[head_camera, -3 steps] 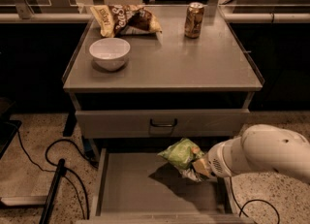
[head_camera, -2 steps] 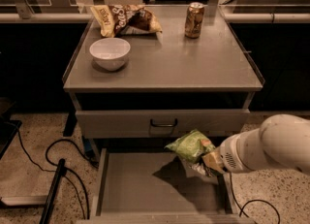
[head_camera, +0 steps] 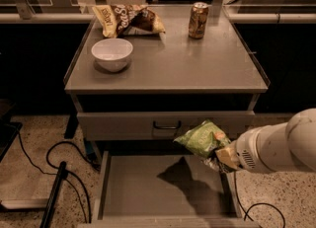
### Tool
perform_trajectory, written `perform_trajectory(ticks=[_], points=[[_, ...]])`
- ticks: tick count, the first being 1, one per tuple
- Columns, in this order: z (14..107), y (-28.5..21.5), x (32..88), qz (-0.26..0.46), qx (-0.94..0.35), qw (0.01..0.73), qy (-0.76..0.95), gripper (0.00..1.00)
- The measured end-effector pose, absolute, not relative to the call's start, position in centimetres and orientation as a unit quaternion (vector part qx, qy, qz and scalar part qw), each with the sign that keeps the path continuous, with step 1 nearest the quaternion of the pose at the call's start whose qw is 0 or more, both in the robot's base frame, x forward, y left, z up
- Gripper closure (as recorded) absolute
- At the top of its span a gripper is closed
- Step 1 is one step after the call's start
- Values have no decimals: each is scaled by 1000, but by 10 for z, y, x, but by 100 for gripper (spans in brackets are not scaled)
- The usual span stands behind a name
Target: Pick green jalapeno chip bag from middle drawer and place on counter
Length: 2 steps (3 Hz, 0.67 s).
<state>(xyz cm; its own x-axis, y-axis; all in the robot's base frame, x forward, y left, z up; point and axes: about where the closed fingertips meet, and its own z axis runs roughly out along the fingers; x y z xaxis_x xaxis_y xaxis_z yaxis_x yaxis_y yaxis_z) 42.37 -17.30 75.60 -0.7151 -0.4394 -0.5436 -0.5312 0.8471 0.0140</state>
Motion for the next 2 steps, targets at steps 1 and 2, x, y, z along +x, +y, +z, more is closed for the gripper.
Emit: perform_trajectory(ticks=[1, 2], points=[[791, -181, 441, 73, -255, 301, 916, 100], [846, -189, 462, 53, -251, 341, 904, 100]])
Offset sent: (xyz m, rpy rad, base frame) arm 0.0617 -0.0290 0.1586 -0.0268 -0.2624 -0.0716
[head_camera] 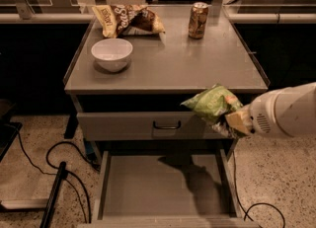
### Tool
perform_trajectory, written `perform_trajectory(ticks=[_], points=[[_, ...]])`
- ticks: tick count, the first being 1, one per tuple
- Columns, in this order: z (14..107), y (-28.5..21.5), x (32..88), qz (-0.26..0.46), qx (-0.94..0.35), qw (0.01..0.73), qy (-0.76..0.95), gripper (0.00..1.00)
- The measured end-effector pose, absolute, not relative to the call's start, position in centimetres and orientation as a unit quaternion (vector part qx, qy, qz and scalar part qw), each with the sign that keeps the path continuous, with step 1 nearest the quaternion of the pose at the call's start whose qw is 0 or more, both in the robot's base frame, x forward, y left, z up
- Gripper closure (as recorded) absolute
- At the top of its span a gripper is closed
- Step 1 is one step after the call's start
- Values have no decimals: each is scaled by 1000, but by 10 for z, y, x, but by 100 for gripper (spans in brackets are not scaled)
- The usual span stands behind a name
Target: Pick green jalapeno chip bag from middle drawer and place on counter
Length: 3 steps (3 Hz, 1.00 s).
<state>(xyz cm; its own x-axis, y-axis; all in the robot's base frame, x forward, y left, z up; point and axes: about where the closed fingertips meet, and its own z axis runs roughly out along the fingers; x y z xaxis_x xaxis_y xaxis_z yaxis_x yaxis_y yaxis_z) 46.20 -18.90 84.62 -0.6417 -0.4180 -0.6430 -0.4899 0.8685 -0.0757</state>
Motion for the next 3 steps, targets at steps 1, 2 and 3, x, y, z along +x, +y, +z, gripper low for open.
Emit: perform_trajectory(ticks=[1, 2, 3], points=[[882, -186, 478, 41, -260, 369, 891, 100], [886, -185, 480, 40, -261, 373, 890, 100], [892, -181, 507, 49, -265, 384, 883, 100]])
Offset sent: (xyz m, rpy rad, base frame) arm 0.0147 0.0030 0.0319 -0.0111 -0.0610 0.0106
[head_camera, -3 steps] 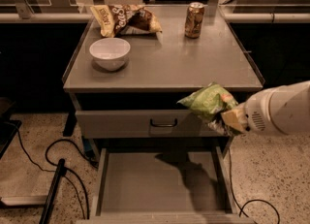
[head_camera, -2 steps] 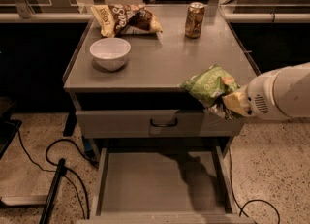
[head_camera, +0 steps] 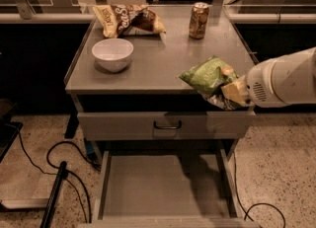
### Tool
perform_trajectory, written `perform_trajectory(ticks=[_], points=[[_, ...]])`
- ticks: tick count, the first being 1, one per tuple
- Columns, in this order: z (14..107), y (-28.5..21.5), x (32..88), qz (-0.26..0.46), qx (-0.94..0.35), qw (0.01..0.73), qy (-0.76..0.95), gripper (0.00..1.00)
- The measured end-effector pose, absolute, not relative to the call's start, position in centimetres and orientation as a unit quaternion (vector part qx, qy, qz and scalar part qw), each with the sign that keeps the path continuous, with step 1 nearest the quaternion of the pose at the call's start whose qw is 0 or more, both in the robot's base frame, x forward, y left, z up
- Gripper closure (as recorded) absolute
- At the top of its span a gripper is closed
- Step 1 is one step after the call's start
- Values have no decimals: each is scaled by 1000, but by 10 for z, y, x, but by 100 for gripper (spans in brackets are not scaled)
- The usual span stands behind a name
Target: Pick green jalapeno chip bag from middle drawer and place on counter
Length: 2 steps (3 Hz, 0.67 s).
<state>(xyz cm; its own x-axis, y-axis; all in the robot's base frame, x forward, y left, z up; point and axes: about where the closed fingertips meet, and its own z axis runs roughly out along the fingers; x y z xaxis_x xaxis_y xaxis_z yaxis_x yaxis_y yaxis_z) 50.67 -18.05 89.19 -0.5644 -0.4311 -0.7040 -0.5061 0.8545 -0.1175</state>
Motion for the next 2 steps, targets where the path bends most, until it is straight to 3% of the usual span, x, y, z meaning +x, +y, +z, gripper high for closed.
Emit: perform_trajectory(ticks=[2], points=[[890, -155, 591, 72, -286, 382, 875, 100]])
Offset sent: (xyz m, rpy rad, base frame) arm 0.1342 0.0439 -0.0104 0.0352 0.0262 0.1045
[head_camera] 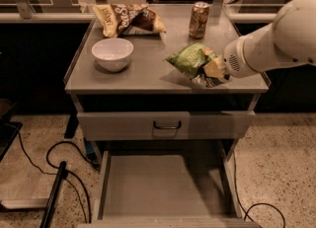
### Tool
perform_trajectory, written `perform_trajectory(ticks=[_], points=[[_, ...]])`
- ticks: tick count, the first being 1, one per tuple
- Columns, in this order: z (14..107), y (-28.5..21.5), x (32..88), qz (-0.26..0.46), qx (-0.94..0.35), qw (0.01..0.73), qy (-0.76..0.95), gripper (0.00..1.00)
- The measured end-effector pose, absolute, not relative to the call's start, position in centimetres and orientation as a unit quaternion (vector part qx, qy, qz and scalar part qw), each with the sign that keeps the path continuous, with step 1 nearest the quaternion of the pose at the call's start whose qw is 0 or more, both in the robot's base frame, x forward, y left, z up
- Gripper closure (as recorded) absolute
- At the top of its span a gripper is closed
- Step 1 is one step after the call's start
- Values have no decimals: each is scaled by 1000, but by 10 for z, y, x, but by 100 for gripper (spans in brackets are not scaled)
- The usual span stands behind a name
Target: Pick green jalapeno chip bag from middle drawer and place on counter
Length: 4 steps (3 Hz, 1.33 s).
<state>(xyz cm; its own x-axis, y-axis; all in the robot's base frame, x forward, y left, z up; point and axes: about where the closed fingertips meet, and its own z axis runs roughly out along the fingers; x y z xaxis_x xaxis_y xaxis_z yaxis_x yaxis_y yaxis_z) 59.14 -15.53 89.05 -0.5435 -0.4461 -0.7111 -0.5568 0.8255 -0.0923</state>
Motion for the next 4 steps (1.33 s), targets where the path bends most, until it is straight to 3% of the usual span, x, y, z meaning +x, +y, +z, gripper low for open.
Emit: perform_trajectory(ticks=[3, 4], points=[[856, -88, 666, 101, -340, 354, 865, 100], [856, -85, 669, 102, -342, 354, 865, 82]])
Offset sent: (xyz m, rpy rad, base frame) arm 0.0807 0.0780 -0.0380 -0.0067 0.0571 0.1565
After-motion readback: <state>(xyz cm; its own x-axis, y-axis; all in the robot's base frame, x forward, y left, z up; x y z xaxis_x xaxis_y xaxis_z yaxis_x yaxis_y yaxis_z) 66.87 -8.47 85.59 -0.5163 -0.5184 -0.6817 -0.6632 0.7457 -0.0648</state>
